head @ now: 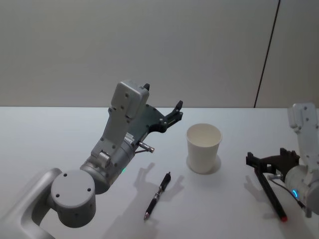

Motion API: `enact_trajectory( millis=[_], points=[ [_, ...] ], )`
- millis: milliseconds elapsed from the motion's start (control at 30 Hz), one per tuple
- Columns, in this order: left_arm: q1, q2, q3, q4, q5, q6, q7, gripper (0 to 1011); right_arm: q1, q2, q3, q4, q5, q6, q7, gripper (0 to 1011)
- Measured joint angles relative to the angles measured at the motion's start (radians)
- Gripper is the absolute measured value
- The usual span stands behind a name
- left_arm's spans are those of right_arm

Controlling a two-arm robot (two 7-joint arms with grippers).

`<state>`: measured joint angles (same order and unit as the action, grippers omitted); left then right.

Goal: Place the pen into the pen holder.

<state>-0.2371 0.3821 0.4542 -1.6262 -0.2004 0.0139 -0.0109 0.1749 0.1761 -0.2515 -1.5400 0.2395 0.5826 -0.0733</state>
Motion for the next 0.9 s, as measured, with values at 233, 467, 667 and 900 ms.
enact_trajectory(
  millis=[233,467,667,900],
  points=[
    [0.000,0.000,0.000,0.000,0.000,0.000,0.000,1004,0.000,-0.005,0.001,0.010,0.000,0.046,-0.010,1002],
    [0.000,0.000,0.000,0.000,0.000,0.000,0.000,1004,0.001,-0.009,0.005,0.025,-0.003,0.081,-0.017,1001],
    [0.000,0.000,0.000,0.000,0.000,0.000,0.000,1004,0.003,-0.013,0.007,0.040,-0.003,0.094,-0.018,1001],
    [0.000,0.000,0.000,0.000,0.000,0.000,0.000,1004,0.010,-0.019,0.010,0.065,-0.003,0.104,-0.019,1001]
  ],
)
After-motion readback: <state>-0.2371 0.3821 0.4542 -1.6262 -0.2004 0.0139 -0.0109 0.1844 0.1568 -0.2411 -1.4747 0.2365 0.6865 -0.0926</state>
